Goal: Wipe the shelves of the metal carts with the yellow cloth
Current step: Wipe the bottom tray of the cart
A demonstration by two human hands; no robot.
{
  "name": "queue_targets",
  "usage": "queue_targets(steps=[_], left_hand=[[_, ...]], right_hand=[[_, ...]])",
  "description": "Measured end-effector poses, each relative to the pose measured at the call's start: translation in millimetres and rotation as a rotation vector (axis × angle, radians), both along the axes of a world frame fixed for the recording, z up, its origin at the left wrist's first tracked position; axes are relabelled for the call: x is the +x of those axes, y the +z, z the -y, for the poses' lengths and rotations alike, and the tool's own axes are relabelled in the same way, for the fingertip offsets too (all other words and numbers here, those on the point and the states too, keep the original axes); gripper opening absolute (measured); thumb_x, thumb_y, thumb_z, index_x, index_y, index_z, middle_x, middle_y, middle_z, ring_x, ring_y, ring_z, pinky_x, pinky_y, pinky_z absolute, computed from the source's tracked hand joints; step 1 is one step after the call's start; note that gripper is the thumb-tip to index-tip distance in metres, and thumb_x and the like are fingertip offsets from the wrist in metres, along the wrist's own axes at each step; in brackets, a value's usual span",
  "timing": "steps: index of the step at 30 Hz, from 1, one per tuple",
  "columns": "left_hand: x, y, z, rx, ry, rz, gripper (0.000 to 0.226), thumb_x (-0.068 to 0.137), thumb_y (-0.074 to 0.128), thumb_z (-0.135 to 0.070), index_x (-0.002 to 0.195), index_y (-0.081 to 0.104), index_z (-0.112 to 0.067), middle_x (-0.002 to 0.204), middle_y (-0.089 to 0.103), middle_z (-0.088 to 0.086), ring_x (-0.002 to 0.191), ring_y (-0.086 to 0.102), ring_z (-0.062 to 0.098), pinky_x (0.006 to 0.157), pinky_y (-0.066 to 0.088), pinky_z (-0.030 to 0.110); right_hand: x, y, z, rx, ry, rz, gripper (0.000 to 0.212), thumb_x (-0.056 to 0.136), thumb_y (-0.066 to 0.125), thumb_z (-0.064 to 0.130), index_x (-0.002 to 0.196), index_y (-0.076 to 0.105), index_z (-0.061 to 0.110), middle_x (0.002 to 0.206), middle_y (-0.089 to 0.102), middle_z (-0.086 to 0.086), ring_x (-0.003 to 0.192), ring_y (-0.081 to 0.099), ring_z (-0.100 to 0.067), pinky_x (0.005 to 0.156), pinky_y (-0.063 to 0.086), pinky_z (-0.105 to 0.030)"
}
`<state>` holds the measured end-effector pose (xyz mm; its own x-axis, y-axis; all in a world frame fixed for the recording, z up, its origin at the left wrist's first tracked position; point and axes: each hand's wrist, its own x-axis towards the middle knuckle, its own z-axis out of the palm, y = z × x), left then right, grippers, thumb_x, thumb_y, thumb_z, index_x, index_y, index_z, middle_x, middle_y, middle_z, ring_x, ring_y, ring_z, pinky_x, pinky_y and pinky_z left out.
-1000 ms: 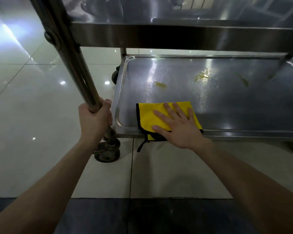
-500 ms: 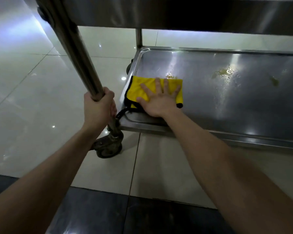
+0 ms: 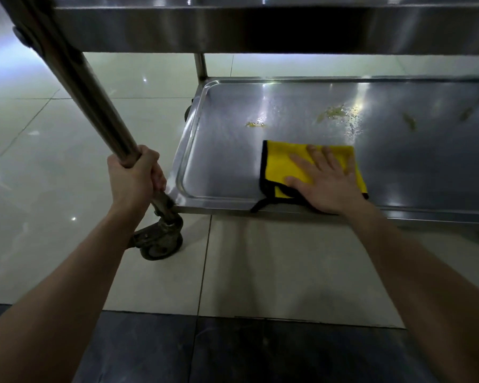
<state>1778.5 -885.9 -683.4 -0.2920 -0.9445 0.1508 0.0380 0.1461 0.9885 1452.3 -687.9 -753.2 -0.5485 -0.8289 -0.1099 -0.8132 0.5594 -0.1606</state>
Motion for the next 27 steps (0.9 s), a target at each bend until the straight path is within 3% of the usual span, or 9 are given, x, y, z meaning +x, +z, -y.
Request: queue_targets(steps=[6,9,13,17,22,27], left_hand=[[-6,4,-3,0.014,0.029,-0.025,0.029,0.082,0.063,-0.018,0.057,0.051,-0.027,0.047,0.043,0.000,0.039,0.037,0.023,0.049,0.041,0.031],[-8,5,-4,0.021,0.043,-0.044,0.032,0.083,0.061,-0.015,0.056,0.051,-0.027,0.046,0.042,-0.001,0.038,0.036,0.022,0.048,0.040,0.030],[-11,1,-5,0.015,0.058,-0.047,0.032,0.088,0.056,-0.006,0.061,0.040,-0.014,0.044,0.039,0.000,0.037,0.035,0.022,0.047,0.037,0.029],[-10,1,-6,0.016,0.066,-0.060,0.033,0.090,0.053,-0.003,0.062,0.038,-0.012,0.043,0.038,-0.001,0.036,0.036,0.020,0.046,0.034,0.029],[-4,0,-4,-0.024,0.026,-0.028,0.031,0.088,0.056,-0.007,0.062,0.041,-0.012,0.045,0.040,0.001,0.036,0.038,0.021,0.047,0.039,0.033],[0,-5,4,0.003,0.055,-0.002,0.027,0.083,0.060,-0.013,0.062,0.045,-0.020,0.047,0.041,0.002,0.039,0.039,0.024,0.048,0.041,0.033]], right_hand=[[-15,-8,15,-0.042,-0.066,-0.073,0.087,0.083,0.000,0.100,0.161,0.006,0.062,0.180,0.003,0.001,0.165,-0.003,-0.035,0.119,-0.010,-0.080],[7,-5,63,-0.043,-0.043,-0.038,0.090,0.080,-0.004,0.102,0.161,0.002,0.063,0.180,-0.002,-0.007,0.164,-0.009,-0.043,0.113,-0.013,-0.084],[71,6,147,0.003,0.077,-0.020,0.092,0.079,-0.003,0.099,0.163,0.000,0.061,0.179,-0.011,-0.012,0.162,-0.016,-0.047,0.108,-0.019,-0.086],[151,5,185,-0.010,0.210,-0.036,0.083,0.091,0.004,0.090,0.166,0.001,0.054,0.179,-0.013,-0.013,0.162,-0.018,-0.045,0.108,-0.021,-0.085],[152,6,161,-0.056,0.270,-0.010,0.070,0.102,0.013,0.078,0.167,0.006,0.053,0.180,-0.007,-0.003,0.165,-0.013,-0.033,0.118,-0.014,-0.078],[92,-2,76,-0.105,0.195,-0.008,0.067,0.101,0.019,0.078,0.165,0.014,0.058,0.181,0.001,0.005,0.166,-0.007,-0.025,0.123,-0.016,-0.070]])
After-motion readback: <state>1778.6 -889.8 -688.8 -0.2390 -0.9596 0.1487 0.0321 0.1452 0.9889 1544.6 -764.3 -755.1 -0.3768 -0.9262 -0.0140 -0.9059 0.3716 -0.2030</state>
